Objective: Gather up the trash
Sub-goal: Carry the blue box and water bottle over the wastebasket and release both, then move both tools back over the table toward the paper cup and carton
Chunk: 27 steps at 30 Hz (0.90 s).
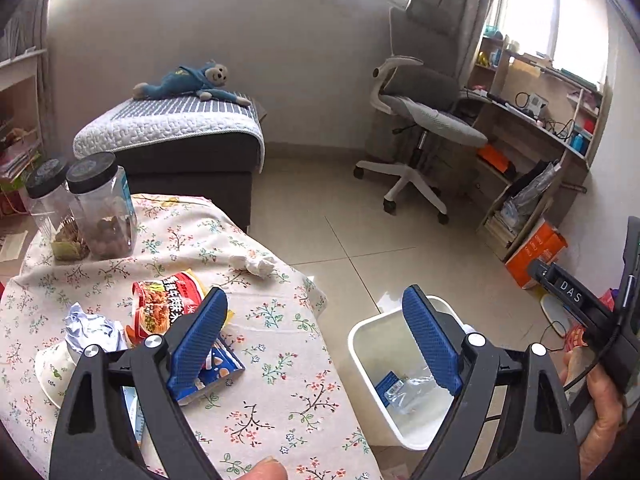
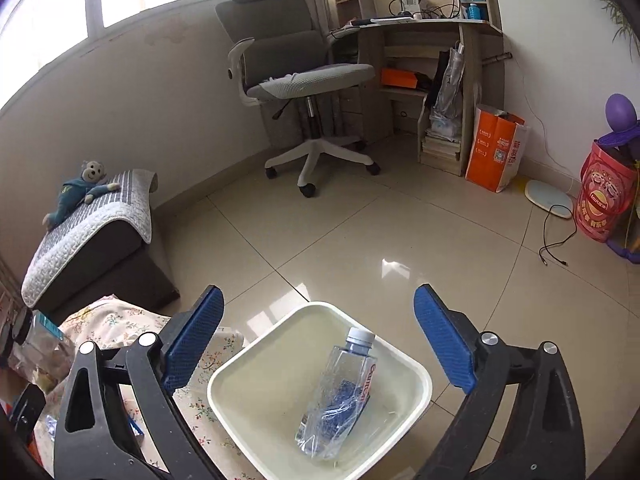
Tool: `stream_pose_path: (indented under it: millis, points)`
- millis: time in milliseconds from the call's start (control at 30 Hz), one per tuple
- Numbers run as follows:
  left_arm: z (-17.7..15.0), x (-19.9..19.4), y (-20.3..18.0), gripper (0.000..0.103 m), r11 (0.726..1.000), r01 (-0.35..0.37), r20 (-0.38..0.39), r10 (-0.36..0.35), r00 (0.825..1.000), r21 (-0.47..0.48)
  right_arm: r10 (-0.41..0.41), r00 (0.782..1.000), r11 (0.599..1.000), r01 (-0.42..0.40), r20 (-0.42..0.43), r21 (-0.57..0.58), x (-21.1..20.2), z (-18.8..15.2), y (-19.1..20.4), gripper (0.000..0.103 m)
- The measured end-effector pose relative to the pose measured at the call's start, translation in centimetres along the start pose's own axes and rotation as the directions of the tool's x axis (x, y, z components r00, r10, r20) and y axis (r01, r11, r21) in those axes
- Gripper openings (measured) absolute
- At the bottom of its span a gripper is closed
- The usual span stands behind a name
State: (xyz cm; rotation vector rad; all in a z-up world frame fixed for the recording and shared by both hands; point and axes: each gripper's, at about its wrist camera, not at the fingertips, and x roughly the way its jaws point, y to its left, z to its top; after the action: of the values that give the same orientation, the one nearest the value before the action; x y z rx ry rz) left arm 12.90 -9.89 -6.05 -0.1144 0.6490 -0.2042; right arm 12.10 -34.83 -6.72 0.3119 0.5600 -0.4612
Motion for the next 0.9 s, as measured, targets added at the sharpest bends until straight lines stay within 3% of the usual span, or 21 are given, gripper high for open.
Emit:
stream_pose_path:
  millis: [133, 367, 900]
  points:
    - [0.7, -2.1, 0.6, 0.090, 0.995, -0.101, 0.099, 0.098, 0.990, 0.022, 0.023, 0.997, 0.998, -0.019, 0.075, -0.055, -2.6, -0.7, 3.3, 0.096]
    - [1.4, -3.8, 3.4, 0.095, 0.974, -0.224, 0.162, 0.219, 0.962, 0.016, 0.112, 0.982, 0.981, -0.084, 0.154, -0.178, -6.2, -2.4, 9.0, 0.096]
    - [1.0, -5.8, 11.2, 0.095, 0.941, -0.333, 0.163, 0.339, 0.927, -0.066, 0.263, 0.958, 0.924, -0.215, 0.115, -0.318, -8.9, -5.8, 18.1, 0.096]
